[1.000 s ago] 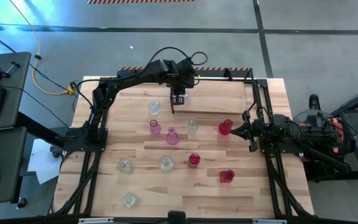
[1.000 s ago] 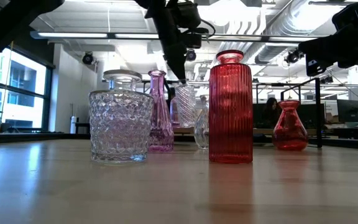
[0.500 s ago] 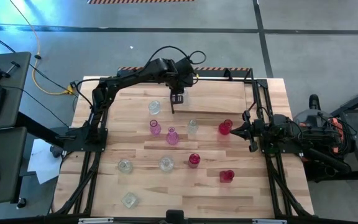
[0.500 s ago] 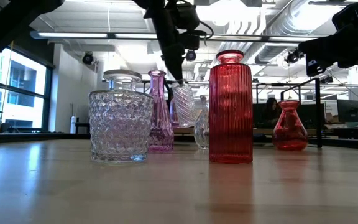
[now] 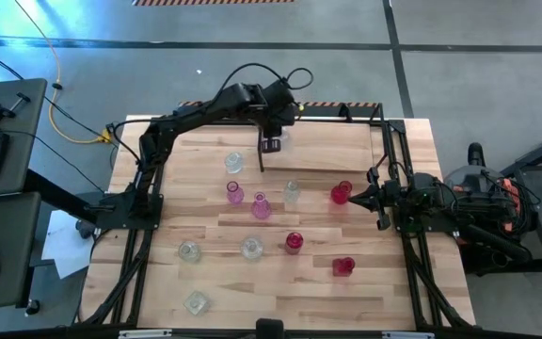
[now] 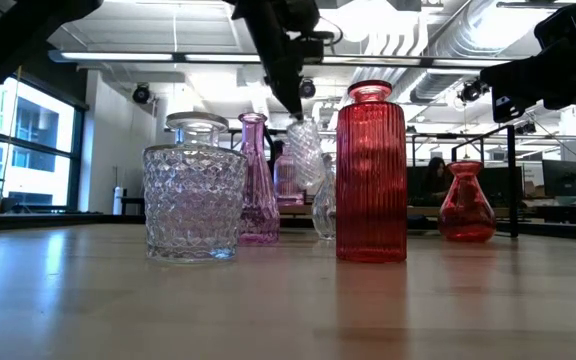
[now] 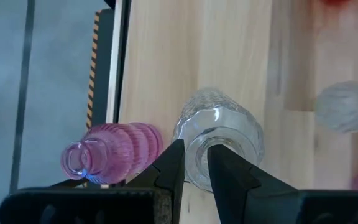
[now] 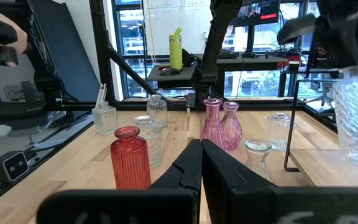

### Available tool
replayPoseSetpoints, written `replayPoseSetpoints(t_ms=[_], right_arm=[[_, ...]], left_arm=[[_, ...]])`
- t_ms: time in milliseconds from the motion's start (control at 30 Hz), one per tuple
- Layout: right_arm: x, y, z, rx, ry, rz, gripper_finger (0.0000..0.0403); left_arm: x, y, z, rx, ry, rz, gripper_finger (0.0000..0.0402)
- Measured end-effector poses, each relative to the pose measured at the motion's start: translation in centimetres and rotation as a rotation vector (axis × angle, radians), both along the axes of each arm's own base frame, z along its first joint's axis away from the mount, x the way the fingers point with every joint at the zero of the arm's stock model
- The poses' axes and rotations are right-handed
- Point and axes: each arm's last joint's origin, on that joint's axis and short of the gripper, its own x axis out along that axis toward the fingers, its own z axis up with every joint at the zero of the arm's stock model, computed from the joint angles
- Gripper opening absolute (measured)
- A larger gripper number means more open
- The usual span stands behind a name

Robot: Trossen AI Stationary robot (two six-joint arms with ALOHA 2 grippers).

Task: Sort vases onto shelf
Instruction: Put the transparent vase on the shelf

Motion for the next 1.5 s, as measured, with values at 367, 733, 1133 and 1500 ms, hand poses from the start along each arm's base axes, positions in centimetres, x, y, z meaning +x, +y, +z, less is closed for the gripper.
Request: replayPoseSetpoints(t_ms=[367,733,1133,1500], right_arm=[[0.0,0.0,0.0,0.0,0.0,0.0,0.0],[0.0,0.0,0.0,0.0,0.0,0.0,0.0],[0.0,0.0,0.0,0.0,-0.001,0.0,0.0],[0.0,0.0,0.0,0.0,0.0,0.0,0.0]], left_arm=[[-0.8,-0.1,0.3,-0.019,0.058,0.045,0.0059],[-1.3,1.0,0.1,-0.025,0.063,0.083,0.0058],[0.6,1.7,-3.2,-0.053,0.107,0.072,0.0058],[0.5,2.0,-2.2,-0.058,0.074,0.075,0.0065]])
